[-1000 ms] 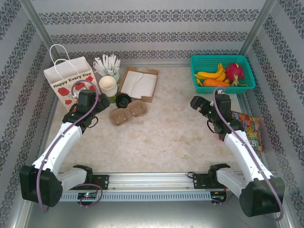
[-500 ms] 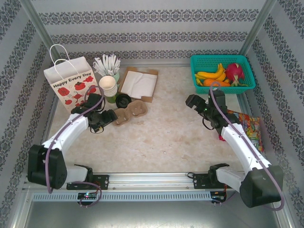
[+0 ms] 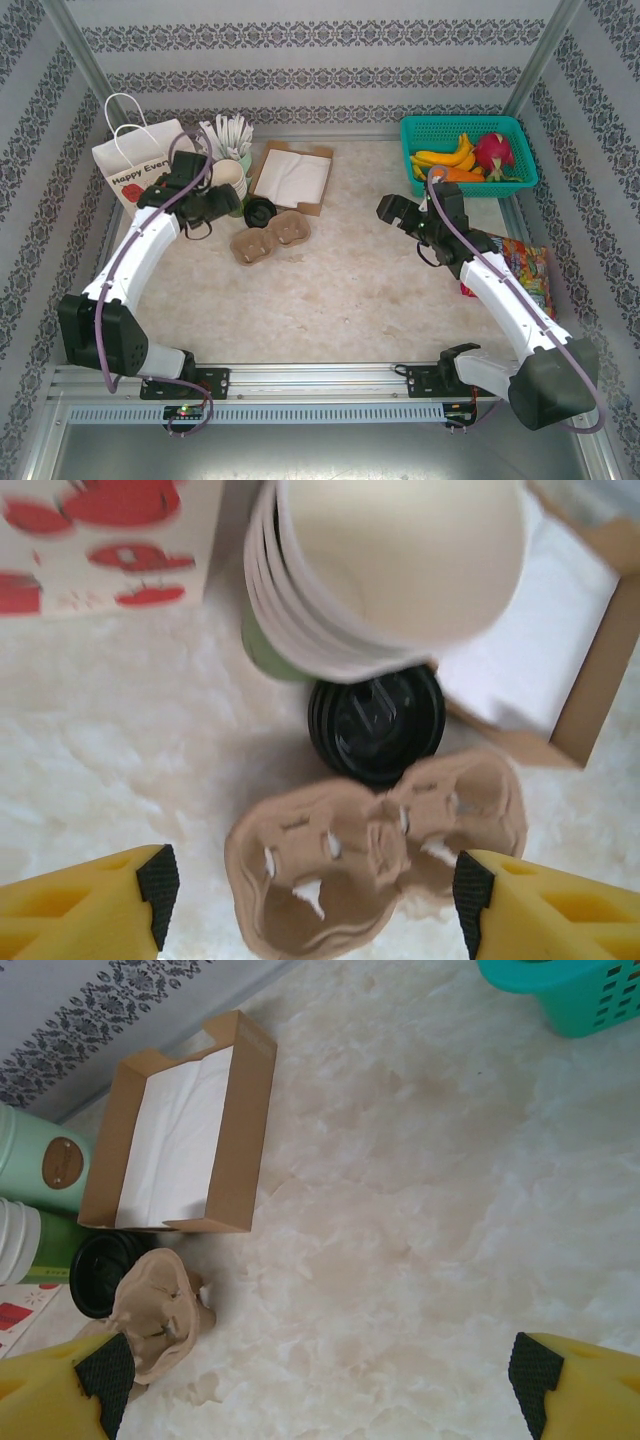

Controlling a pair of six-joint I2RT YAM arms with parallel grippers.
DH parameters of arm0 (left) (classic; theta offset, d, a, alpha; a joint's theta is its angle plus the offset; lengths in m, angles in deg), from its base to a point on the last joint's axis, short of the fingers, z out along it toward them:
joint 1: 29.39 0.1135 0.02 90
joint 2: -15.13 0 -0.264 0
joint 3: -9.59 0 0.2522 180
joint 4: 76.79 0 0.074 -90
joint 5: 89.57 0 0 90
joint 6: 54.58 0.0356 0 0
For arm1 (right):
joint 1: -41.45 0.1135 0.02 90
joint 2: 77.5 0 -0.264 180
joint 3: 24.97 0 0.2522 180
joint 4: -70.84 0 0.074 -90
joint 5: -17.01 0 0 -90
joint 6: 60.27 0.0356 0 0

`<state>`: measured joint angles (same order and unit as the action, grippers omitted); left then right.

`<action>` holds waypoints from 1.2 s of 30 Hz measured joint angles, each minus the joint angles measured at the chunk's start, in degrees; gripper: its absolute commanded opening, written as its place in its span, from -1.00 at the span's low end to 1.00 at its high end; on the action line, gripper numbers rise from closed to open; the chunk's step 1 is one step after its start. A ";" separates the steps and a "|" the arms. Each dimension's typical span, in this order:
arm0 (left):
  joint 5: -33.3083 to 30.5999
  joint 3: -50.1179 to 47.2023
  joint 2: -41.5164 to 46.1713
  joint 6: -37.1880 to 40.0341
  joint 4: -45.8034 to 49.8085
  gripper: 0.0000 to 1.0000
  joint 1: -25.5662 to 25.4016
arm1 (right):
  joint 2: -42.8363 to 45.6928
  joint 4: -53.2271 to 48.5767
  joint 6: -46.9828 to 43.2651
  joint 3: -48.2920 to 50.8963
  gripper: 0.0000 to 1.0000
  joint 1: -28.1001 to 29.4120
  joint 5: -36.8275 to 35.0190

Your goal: Pack the takeout coffee

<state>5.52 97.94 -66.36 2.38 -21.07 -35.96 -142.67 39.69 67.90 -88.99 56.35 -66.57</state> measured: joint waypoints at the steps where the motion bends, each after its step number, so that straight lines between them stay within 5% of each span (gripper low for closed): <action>1: -0.22 1.79 -0.61 0.31 0.59 0.42 0.61 | -0.02 0.00 -0.04 -0.04 0.96 0.17 -0.11; 16: -5.18 18.51 -15.52 1.57 5.97 -0.09 2.58 | -3.69 -0.13 -4.52 -4.00 0.96 7.30 -0.79; 27: -5.79 22.49 -20.74 2.27 9.25 -0.36 2.62 | -32.54 0.44 -11.78 -21.24 0.63 19.37 0.07; 36: -6.67 24.96 -22.84 3.15 10.60 -0.61 2.95 | -52.59 0.72 -12.41 -35.30 0.19 22.51 -2.40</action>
<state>-1.15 122.90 -89.20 5.53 -10.47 -33.01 -195.26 40.41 55.49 -124.29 78.86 -68.98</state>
